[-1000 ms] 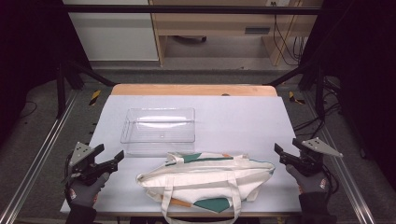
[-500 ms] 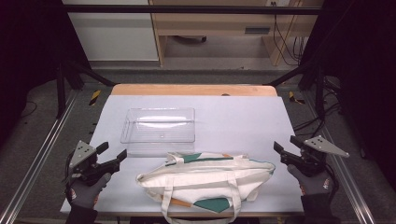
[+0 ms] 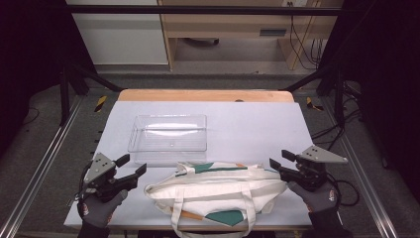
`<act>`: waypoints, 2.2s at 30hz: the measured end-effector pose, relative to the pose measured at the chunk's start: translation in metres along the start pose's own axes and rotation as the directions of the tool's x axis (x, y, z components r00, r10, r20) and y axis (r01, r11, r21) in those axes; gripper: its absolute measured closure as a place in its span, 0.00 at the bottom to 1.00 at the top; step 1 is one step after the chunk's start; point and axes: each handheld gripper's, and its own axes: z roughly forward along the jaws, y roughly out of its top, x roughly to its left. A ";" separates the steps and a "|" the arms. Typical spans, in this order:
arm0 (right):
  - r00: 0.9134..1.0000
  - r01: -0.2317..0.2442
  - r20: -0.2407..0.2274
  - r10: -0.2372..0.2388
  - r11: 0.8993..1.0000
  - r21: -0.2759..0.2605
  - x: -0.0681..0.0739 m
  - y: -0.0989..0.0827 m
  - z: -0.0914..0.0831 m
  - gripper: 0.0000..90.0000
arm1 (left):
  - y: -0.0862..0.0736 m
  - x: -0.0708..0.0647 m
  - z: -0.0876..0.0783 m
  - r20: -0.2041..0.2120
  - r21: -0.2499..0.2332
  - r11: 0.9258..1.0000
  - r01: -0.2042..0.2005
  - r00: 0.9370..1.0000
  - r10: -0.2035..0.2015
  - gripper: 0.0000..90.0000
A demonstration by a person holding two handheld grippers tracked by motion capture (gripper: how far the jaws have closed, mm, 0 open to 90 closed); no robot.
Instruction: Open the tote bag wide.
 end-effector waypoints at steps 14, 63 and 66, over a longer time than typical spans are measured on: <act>0.995 0.074 -0.070 -0.066 0.991 0.116 0.016 -0.006 0.017 0.53 | 0.001 -0.042 0.013 0.111 0.055 0.994 -0.097 0.990 0.091 0.38; 0.995 0.090 -0.059 -0.083 0.988 0.128 0.006 0.015 0.014 0.98 | 0.019 -0.059 0.047 0.204 0.181 0.976 -0.123 0.975 0.085 0.97; 0.997 0.079 -0.025 -0.076 0.986 0.145 0.004 0.011 0.024 0.97 | 0.016 -0.059 0.051 0.192 0.179 0.978 -0.107 0.979 0.072 0.97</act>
